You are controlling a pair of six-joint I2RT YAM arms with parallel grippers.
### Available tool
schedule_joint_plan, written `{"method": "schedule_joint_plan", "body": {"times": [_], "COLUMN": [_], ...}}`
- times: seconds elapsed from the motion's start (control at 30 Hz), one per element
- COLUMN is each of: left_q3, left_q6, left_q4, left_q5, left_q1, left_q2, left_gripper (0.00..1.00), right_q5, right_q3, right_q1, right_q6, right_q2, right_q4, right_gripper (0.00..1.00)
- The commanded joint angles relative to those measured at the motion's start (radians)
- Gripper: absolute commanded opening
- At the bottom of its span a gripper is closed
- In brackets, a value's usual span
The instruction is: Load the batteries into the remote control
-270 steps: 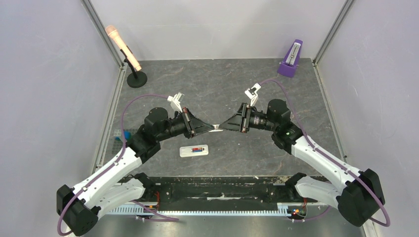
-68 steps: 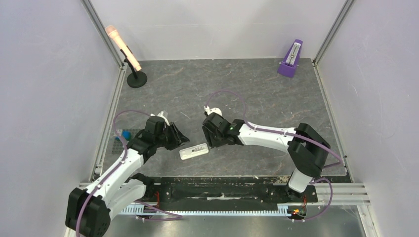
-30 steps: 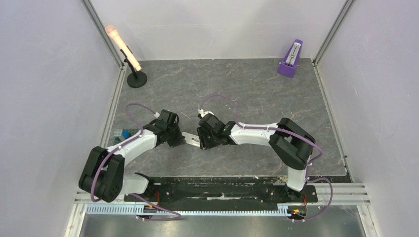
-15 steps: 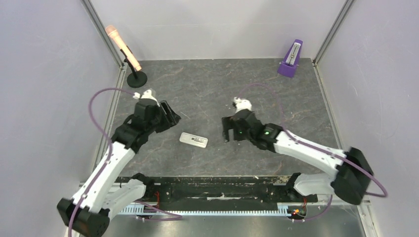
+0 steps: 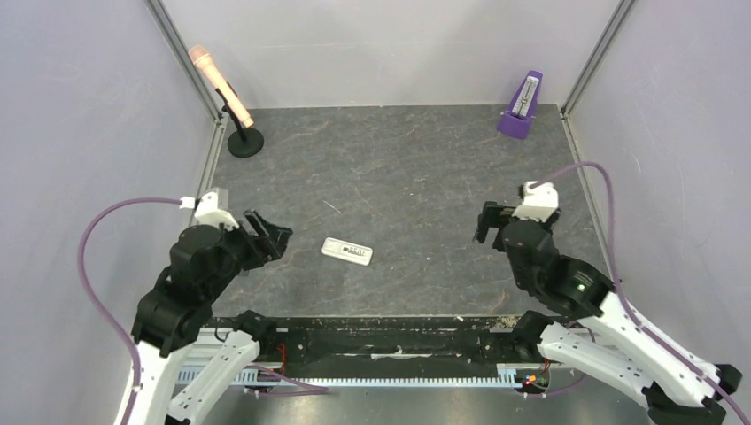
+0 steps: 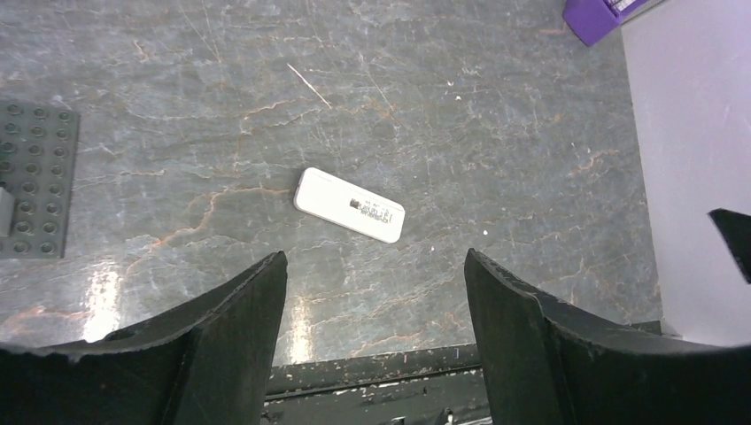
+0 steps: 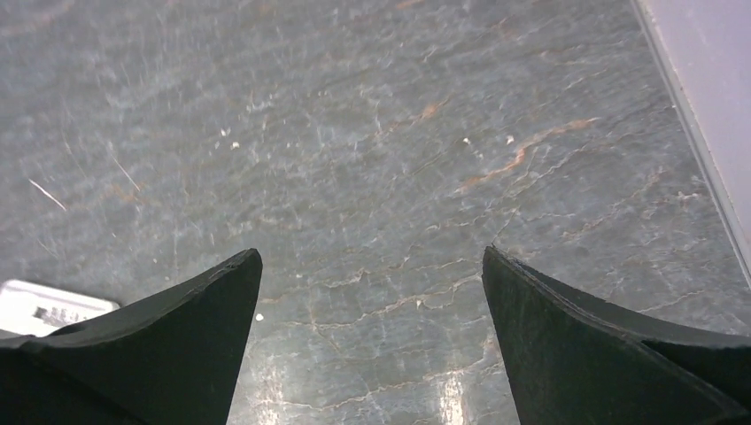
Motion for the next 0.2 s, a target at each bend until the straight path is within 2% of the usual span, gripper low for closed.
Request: {"method": "schedule_joint_plan", "body": {"times": [0.0, 0.17], "left_q3": [0.054, 0.059], "left_q6": [0.053, 0.052], "left_q4": [-0.092, -0.122], "left_q5": [-0.031, -0.036], "left_q1": [0.004, 0.003], "left_q2": [-0.070, -0.117], "left_gripper": [0.80, 0.81], "right_q5": [0.090, 0.062], "right_q3": [0.069, 0.095], "right_q1": [-0.001, -0.001], "right_q6": [0.035, 0.067], "right_q2": [-0.086, -0.148], "right_q4": [-0.092, -0.133], "right_gripper": [0.98, 0.98]}}
